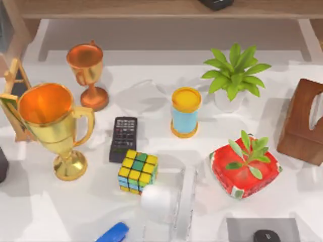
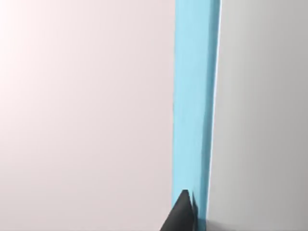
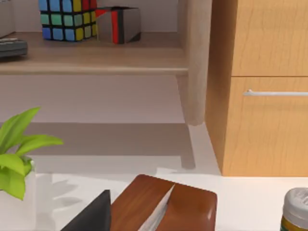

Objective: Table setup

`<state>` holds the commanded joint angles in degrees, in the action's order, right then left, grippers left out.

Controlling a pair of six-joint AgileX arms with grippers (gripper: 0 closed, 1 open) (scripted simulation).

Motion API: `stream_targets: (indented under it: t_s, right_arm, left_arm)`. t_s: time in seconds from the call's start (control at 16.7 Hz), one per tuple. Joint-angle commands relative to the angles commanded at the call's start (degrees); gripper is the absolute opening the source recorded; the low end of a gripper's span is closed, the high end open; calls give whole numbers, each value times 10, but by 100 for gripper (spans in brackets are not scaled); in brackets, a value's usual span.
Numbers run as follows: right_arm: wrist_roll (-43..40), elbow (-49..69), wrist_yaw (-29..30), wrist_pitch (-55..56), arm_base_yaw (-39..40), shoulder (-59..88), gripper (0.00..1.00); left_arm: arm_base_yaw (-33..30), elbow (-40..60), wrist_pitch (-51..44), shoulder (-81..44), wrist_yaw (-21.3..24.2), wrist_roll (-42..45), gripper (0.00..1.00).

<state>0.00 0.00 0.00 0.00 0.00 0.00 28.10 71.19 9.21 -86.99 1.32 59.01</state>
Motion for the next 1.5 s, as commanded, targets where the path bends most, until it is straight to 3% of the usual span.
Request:
stream_targets:
  t_s: [0.24, 0.42, 0.84, 1.08, 1.5]
  right_arm:
    - [0, 0, 0, 0, 0, 0, 100]
    - [0, 0, 0, 0, 0, 0, 100]
    - [0, 0, 0, 0, 0, 0, 100]
    - [0, 0, 0, 0, 0, 0, 100]
    - [0, 0, 0, 0, 0, 0, 100]
  left_arm:
    - [104, -119, 56, -22, 78, 137, 0]
    - [134, -179, 107, -57, 138, 228, 0]
    - [52, -196, 236, -165, 264, 375, 0]
    - [11, -176, 274, -214, 291, 405, 0]
    - [10, -175, 276, -218, 291, 407, 0]
